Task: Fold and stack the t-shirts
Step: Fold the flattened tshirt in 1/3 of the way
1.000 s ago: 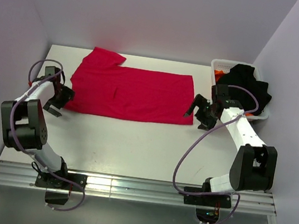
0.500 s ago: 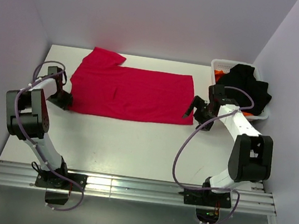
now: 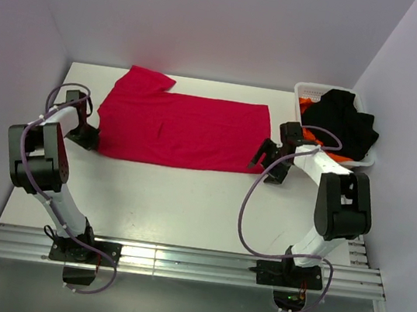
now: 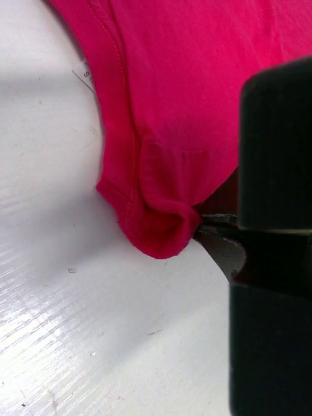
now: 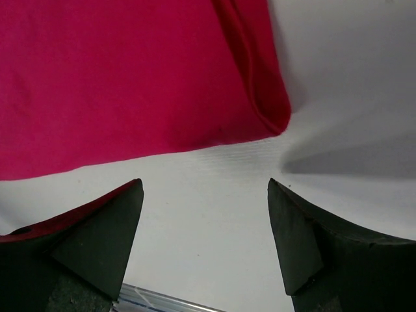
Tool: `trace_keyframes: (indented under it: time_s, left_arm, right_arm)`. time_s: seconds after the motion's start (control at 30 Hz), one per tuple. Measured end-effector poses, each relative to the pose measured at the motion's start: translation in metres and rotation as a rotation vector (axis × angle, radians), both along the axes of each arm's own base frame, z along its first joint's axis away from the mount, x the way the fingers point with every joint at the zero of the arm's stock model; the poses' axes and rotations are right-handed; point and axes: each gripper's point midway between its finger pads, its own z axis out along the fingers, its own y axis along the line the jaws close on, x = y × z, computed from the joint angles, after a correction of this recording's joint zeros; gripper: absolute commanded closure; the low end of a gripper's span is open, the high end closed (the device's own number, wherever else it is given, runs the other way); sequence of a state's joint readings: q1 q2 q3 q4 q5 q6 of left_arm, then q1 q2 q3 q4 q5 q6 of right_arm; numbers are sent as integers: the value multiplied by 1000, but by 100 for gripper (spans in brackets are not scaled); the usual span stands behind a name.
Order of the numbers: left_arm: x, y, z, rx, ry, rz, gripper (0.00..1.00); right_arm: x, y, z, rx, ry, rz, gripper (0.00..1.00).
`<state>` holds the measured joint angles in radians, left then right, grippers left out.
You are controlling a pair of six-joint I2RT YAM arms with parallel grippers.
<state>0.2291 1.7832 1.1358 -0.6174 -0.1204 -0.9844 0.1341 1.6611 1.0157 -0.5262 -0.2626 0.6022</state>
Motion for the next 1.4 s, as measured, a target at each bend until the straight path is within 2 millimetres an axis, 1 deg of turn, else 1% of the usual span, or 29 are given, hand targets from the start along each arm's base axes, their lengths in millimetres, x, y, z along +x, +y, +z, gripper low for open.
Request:
trace_keyframes:
  time_s: [0.13,0.33,0.43,0.47,0.57,0.6,0.63,0.7,0.73,0.8,0.83,0.97,1.13,1.2,1.27,1.4]
  left_arm:
    - [1,1,2,-1,0,-5,100]
    - [-2,2,2,-4,8,-22,100]
    - [-2,2,2,-8,9,-32,100]
    - [-2,2,2,-8,9,-34,100]
    - [-3,3,2,-15,8,-39,100]
    - [-3,3,2,-18,7,-40,100]
    - [-3,4,2,-21,6,-40,100]
    - [-3,5,2,-26,5,-42,100]
    - [-4,5,2,-26,5,-42,100]
    - [-3,7,3,-25,3,-46,100]
    - [-2,8,4,-26,1,-48,100]
    - [1,11,4,-35,-4,-48,100]
    - [-2,13,3,-42,7,-42,100]
    - [-4,12,4,-43,12,-41,100]
    - [-8,12,8,-39,9,-38,100]
    - [-24,8,29,-27,-26,-32,100]
  right_arm:
    - [-6,-7,-10,-43,24,-38,16]
    - [-3,-17,-16,-98,31,-88,17]
    - [3,-18,-20,-109,44,-98,18]
    - [7,-18,-20,-112,43,-102,22]
    - [19,-17,-21,-119,40,-112,24]
    - [22,-17,-21,-120,39,-116,26]
    - [26,-17,-21,-121,36,-119,34]
    - [31,-17,-22,-126,38,-124,45]
    - [34,-18,-24,-131,41,-127,58]
    - [39,-18,-25,-139,43,-132,75]
    - [42,-18,-27,-142,47,-135,99]
    - [45,-20,-28,-151,53,-149,100]
    - [42,-21,-28,-160,57,-149,100]
    - [36,-21,-27,-160,59,-147,100]
    - [26,-23,-27,-165,69,-145,100]
    - [1,-26,-19,-175,76,-141,100]
